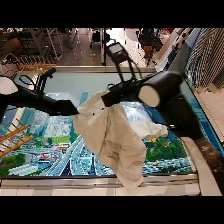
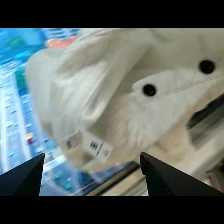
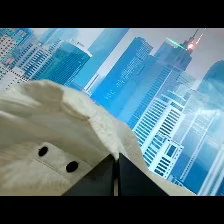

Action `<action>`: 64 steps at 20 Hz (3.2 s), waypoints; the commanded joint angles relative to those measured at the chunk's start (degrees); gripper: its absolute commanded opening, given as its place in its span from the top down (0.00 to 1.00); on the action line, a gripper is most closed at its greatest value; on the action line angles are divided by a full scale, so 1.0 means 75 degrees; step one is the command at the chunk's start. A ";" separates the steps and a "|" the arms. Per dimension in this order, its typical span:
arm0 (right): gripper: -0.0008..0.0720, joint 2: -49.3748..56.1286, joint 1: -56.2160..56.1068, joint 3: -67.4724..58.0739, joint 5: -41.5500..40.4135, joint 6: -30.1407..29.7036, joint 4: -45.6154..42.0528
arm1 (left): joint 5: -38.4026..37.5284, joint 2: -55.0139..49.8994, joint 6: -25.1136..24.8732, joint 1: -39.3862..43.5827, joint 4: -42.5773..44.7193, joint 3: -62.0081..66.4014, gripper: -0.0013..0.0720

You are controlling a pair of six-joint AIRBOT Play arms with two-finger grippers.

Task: Fold the clothes and pants, and hang the long-sleeved shirts on hangers.

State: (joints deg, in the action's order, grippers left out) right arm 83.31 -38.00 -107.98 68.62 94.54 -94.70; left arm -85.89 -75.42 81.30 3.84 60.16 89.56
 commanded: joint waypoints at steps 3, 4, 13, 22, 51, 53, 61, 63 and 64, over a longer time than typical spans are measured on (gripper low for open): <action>0.95 0.0938 -0.0050 0.0391 -0.0889 0.0271 0.0466 | -0.1090 0.0376 0.1215 -0.1384 0.6330 0.0044 0.11; 0.95 0.0982 -0.0050 0.0391 -0.0895 0.0192 0.0460 | -0.0933 0.0603 0.1338 -0.2194 0.6295 -0.0099 0.11; 0.95 0.0979 -0.0026 0.0391 -0.1425 -0.0557 0.0458 | 0.3010 0.1061 0.2005 -0.9742 0.3299 -0.2600 0.10; 0.94 0.0979 -0.0035 0.0391 -0.1472 -0.0539 0.0749 | 0.5348 -0.1568 0.1207 -0.9836 0.2591 -0.2282 0.16; 0.95 0.0941 0.1329 0.0271 -0.1722 0.0522 0.0000 | -0.2192 0.0079 -0.6586 -0.4013 -0.6033 -0.0857 0.96; 0.95 0.0941 0.1495 0.0271 -0.1746 0.0530 0.0006 | -0.2238 -0.0023 -0.6595 -0.3436 -0.6038 -0.0857 0.96; 0.95 0.0941 0.1515 0.0271 -0.1562 0.0501 0.0064 | -0.0224 -0.0793 -0.6752 -0.1944 -0.6062 -0.0857 0.96; 0.95 0.0941 0.1443 0.0271 -0.1486 0.0434 0.0061 | 0.0207 -0.1137 -0.6752 -0.1781 -0.6129 -0.0854 0.96; 0.95 0.0941 0.1390 0.0271 -0.1495 0.0393 0.0058 | 0.0233 -0.1294 -0.6752 -0.1722 -0.6199 -0.0857 0.96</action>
State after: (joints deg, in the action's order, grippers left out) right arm 90.39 -27.03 -105.89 56.73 98.28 -94.32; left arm -89.10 -82.08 30.79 -11.27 14.61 83.11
